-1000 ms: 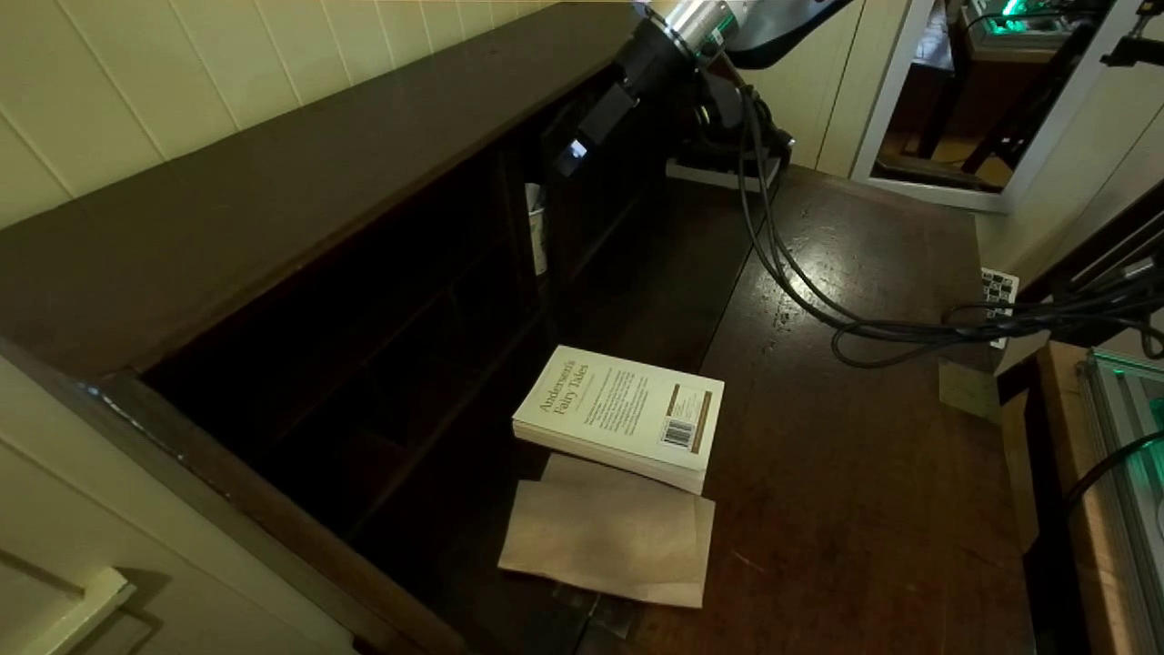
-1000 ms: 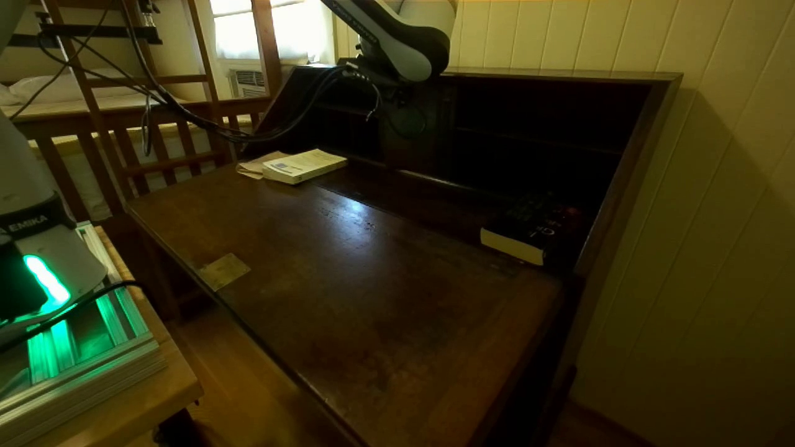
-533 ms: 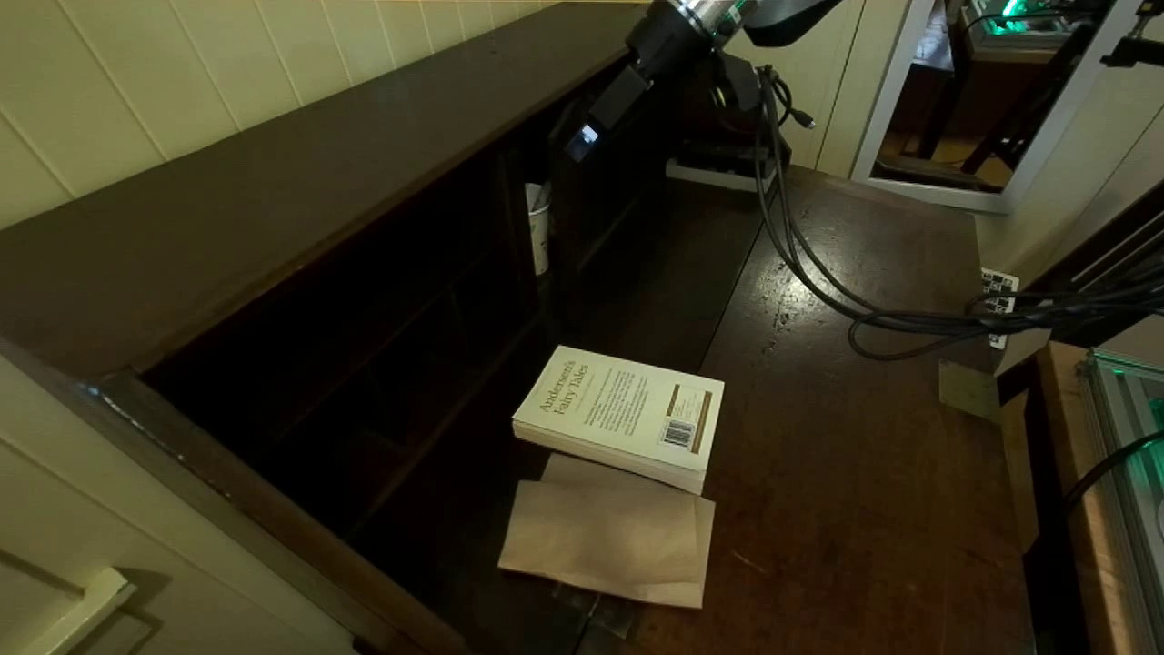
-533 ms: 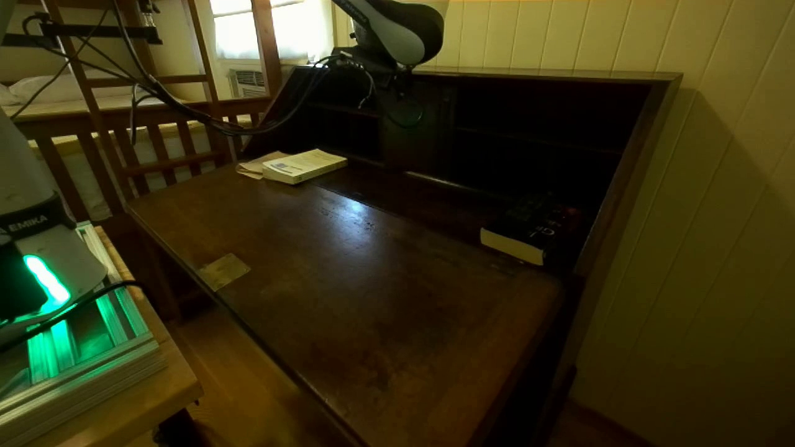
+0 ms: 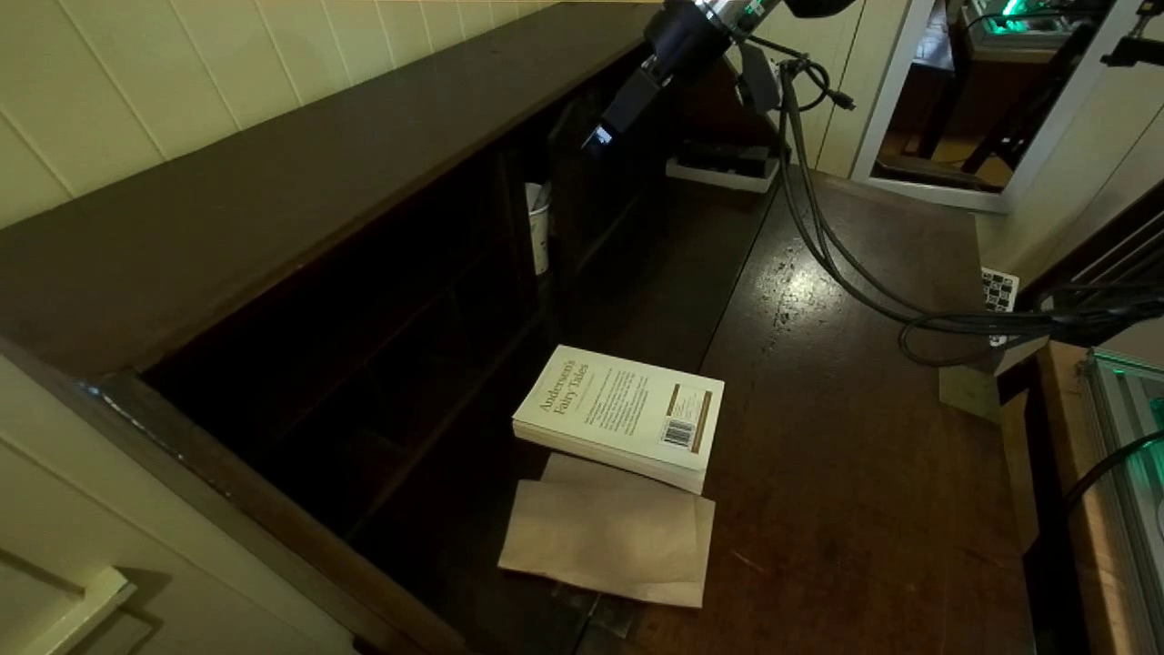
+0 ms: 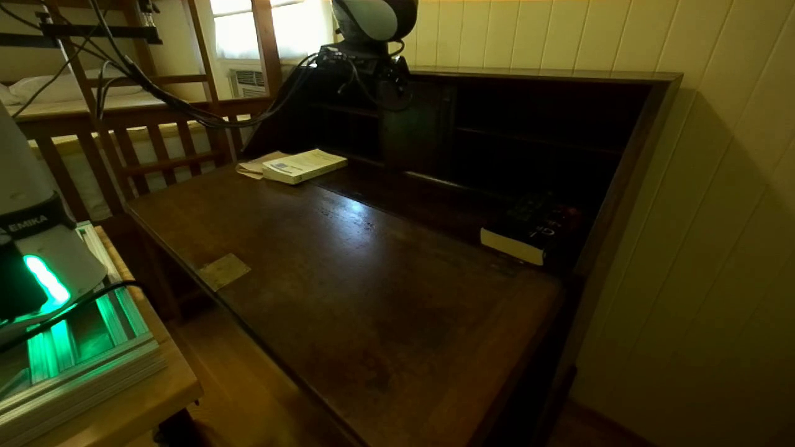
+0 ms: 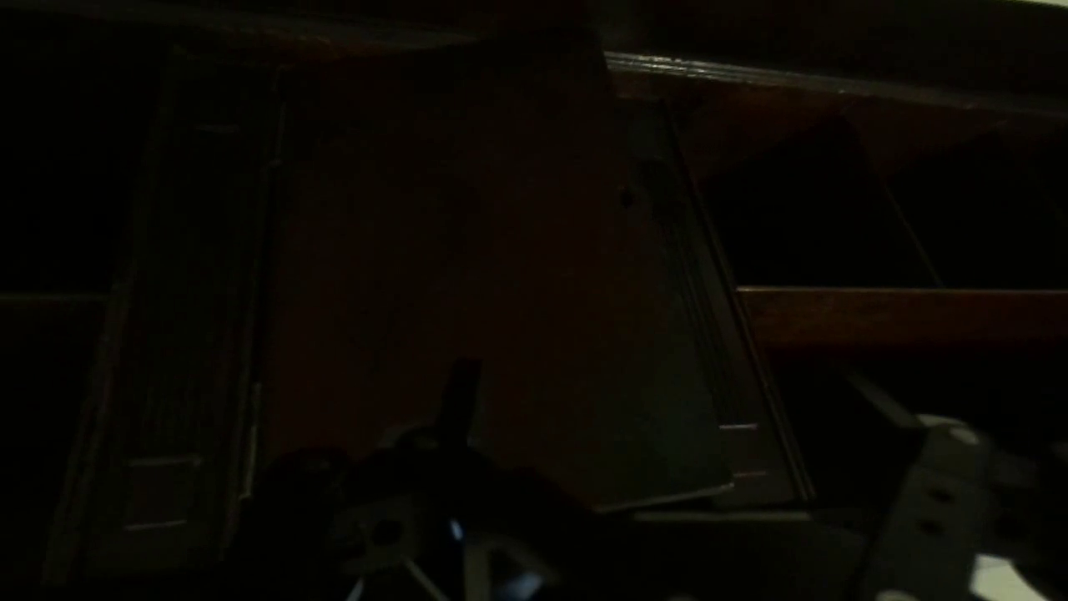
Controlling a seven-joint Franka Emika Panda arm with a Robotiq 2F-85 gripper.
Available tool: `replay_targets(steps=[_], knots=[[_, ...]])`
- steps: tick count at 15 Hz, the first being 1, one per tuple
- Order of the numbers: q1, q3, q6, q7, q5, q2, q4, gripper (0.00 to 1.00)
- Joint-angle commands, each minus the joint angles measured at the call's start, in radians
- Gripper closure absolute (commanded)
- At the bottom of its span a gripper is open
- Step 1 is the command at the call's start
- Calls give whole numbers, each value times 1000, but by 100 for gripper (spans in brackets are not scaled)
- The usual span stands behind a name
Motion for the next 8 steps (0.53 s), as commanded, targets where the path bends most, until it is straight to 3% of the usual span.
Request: replay_targets(steps=[1, 8], knots=[[42, -34, -86, 48, -38, -125, -145, 0], [98, -142, -61, 280, -190, -200, -192, 0]])
